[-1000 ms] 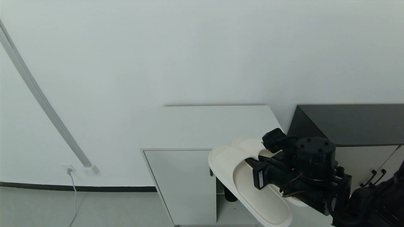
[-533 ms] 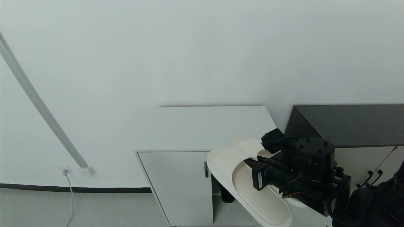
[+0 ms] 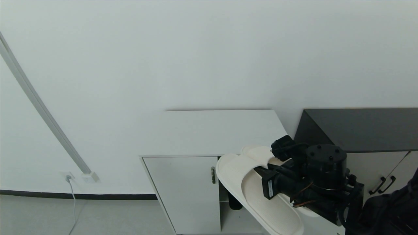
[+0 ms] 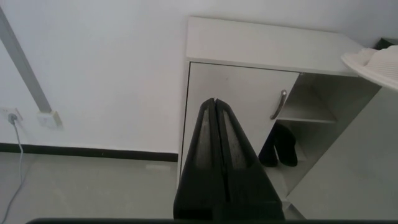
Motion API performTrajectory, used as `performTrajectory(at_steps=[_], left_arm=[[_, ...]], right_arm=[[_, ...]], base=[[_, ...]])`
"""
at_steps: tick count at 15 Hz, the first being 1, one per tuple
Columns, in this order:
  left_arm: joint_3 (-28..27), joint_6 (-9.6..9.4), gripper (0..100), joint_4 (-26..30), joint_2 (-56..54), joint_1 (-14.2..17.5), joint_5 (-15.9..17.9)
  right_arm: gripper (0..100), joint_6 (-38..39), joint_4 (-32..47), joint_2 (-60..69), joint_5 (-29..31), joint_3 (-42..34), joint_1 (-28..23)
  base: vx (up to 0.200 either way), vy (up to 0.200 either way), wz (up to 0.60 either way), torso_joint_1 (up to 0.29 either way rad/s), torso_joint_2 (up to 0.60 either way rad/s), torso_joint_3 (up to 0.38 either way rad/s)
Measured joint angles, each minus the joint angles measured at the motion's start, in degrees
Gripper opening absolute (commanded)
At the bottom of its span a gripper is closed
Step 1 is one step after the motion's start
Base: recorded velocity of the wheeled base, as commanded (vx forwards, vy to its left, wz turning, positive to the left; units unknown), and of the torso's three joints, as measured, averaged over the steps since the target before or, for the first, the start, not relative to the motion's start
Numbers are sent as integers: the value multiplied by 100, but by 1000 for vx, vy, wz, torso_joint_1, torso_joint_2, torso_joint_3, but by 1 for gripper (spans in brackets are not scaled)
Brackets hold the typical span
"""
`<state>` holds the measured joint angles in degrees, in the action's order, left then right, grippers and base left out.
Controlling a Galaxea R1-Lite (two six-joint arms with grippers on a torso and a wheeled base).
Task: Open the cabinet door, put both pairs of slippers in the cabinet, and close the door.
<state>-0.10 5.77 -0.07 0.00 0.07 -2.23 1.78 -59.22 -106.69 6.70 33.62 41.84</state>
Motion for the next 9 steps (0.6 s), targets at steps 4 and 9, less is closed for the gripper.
performTrajectory(at_steps=[4, 9], left_arm=[[0, 9, 0, 0, 0, 0, -1], [0, 9, 0, 0, 0, 0, -1]], right_arm=[[0, -11, -4, 61, 0, -107, 57], [0, -12, -20, 123, 7, -204, 168]], base=[[0, 0, 0, 0, 0, 0], [0, 0, 0, -106, 247, 135]])
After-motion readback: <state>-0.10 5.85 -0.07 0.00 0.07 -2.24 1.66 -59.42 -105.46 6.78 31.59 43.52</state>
